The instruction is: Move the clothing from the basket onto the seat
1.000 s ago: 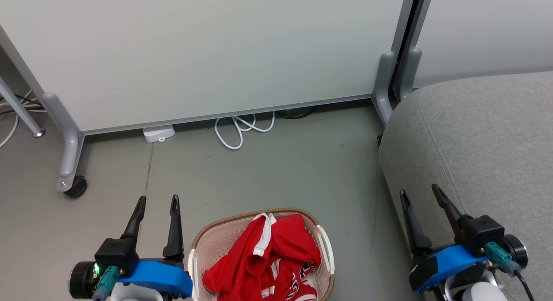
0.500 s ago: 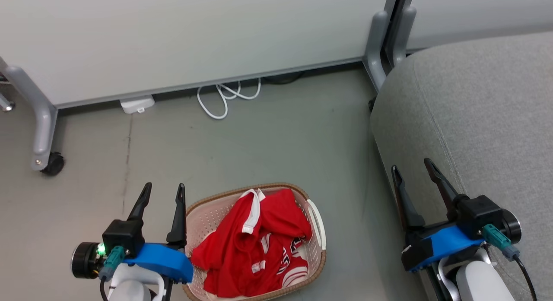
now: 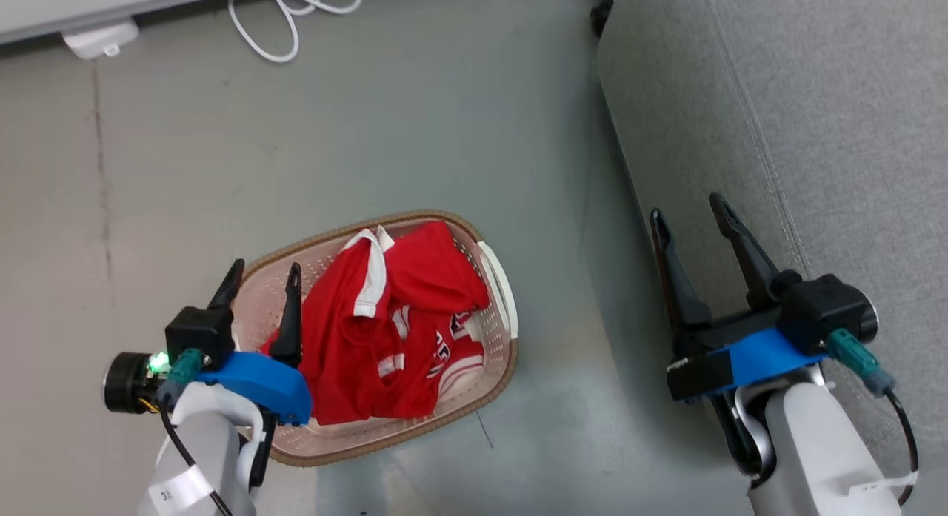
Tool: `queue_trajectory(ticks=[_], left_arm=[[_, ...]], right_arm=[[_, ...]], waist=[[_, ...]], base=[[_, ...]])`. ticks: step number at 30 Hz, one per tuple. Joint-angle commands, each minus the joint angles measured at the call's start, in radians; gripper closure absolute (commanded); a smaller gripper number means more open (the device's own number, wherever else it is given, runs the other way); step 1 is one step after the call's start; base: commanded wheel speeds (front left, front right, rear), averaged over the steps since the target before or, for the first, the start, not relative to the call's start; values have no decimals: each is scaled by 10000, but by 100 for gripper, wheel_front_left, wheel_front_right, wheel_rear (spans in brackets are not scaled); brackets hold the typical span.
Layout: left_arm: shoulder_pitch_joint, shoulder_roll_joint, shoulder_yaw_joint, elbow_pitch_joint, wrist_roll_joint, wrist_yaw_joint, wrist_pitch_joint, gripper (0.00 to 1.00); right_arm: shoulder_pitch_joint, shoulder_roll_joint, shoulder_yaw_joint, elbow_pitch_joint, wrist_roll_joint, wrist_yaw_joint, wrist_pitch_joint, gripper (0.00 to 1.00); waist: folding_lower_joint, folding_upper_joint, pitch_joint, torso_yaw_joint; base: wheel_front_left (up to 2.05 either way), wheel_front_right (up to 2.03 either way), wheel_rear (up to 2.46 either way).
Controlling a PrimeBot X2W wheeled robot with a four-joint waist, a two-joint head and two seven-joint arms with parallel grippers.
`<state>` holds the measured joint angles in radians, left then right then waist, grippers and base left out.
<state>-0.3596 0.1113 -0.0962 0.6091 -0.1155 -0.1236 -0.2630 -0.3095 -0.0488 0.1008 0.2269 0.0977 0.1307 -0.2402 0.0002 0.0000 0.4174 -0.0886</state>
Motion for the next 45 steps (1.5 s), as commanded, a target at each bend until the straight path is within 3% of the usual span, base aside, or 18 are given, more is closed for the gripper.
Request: queue_trajectory(ticks=[1, 20, 33, 34, 35, 36, 39, 45], left_arm=[[-416, 196, 14, 256, -23, -31, -26, 0], [-2944, 1465, 238, 2677, -495, -73, 762, 0], [-3815, 1796, 321, 3499, -733, 190, 1057, 0], [-3857, 1790, 321, 3554, -768, 196, 1058, 17], [-3886, 1774, 325, 3598, -790, 201, 1030, 50], [-3908, 1751, 330, 3647, -812, 199, 997, 66], [-3908, 1714, 307, 3796, -882, 186, 936, 100], [-4054, 1712, 166, 4104, -1034, 99, 828, 100]], right_arm=[[-420, -27, 117, 0, 132, 2, -97, 0], [-1626, -16, 874, -438, 1274, 1, -254, 0], [-1845, -18, 1263, -607, 1665, 1, -257, 0], [-1846, -18, 1268, -603, 1666, 1, -257, 0], [-1848, -18, 1263, -592, 1663, 1, -257, 0], [-1850, -18, 1259, -574, 1666, 1, -257, 0], [-1842, -18, 1256, -527, 1675, 1, -257, 0], [-1849, -18, 1228, -506, 1583, 1, -257, 0]], waist=[[-2, 0, 1055, -675], [-2, 0, 4159, -2240], [-2, 0, 4767, -2477], [-2, 0, 4776, -2476], [-2, 0, 4777, -2471], [-2, 0, 4773, -2463], [-2, 0, 4737, -2439], [-2, 0, 4649, -2366]], base=[[0, 0, 0], [0, 0, 0], [0, 0, 0], [0, 0, 0], [0, 0, 0], [0, 0, 0], [0, 0, 0], [0, 0, 0]])
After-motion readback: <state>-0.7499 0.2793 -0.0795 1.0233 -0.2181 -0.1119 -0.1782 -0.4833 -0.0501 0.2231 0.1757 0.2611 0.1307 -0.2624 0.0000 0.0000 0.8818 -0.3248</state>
